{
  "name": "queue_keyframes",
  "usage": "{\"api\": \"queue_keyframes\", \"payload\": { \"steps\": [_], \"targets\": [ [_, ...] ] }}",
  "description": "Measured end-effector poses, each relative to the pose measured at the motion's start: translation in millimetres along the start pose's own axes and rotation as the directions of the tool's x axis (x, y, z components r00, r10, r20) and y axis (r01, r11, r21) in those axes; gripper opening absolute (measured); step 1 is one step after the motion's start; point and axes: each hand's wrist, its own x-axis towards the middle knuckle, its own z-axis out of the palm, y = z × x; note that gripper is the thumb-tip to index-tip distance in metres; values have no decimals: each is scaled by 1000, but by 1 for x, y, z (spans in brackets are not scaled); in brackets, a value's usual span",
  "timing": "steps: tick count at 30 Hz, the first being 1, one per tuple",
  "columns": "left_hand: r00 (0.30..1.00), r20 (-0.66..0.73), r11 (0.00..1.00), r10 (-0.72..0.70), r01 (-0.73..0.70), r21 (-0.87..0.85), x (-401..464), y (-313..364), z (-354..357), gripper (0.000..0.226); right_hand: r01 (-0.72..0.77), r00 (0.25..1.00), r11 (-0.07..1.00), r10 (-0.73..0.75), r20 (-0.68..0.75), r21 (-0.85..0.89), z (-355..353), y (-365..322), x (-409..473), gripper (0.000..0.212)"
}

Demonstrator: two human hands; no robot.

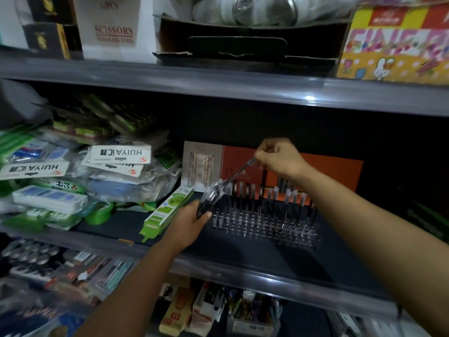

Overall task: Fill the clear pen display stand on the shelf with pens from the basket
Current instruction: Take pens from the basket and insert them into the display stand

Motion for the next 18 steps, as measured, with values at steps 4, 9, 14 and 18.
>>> {"api": "queue_keyframes", "payload": {
  "steps": [4,9,14,18],
  "targets": [
    [1000,0,999,-23,23,-34,0,-9,1,18,-26,996,999,28,-86,21,-1,6,6,13],
    [998,-29,997,-56,55,-46,2,-18,1,16,-19,999,995,15,-43,-102,0,11,10,12],
    [998,-22,998,-57,57,-32,5,-16,4,19,64,995,972,-44,94,-225,20,13,4,5],
    [999,-17,999,-29,28,-33,6,-14,8,14,148,982,941,-105,155,-304,38,17,6,3]
  ]
}}
